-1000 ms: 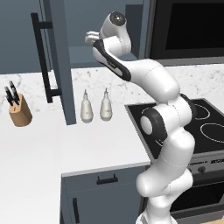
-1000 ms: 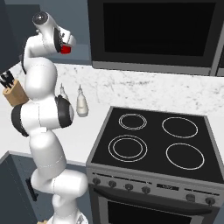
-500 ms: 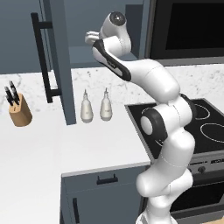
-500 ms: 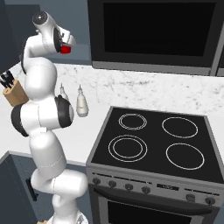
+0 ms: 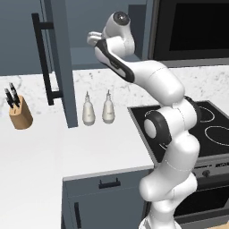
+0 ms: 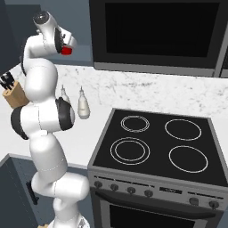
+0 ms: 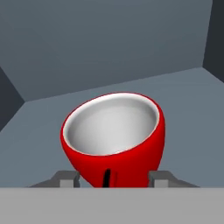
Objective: Gather all objects into one cabinet and sort the glasses and bowls to opposite sides.
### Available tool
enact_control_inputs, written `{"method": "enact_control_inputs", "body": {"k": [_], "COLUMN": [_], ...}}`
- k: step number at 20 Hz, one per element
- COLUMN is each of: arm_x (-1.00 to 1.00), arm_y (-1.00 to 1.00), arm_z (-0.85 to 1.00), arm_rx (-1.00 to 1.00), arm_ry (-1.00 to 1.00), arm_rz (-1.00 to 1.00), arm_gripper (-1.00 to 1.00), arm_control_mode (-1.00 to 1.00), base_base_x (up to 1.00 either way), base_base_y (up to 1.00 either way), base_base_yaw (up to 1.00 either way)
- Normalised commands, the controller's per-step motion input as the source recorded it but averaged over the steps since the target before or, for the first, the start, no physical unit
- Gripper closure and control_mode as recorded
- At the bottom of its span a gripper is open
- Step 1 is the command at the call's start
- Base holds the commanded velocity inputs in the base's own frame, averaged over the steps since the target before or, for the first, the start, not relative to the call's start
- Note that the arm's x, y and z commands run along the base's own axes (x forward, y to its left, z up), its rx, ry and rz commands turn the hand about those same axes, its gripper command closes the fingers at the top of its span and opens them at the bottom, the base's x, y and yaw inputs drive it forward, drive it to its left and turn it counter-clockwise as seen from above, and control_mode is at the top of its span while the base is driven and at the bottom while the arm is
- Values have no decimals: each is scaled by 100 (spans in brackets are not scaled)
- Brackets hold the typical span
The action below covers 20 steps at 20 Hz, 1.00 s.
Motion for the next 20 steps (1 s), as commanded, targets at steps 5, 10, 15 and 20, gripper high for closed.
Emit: {"method": "enact_control_inputs", "body": {"k": [5,10,15,20], "arm_x": [0,0,-18,-16], "arm_y": [0,0,0,0], "arm_z": [-6,-2,-2,0], "arm_rx": [4,0,0,0], "arm_ry": [1,0,0,0], "arm_rz": [0,0,0,0], "arm_gripper": [100,100,100,100], "arm_control_mode": [-100,-100,-100,-100], "base_base_x": [0,0,0,0], "base_base_y": [0,0,0,0], "base_base_yaw": [0,0,0,0]}}
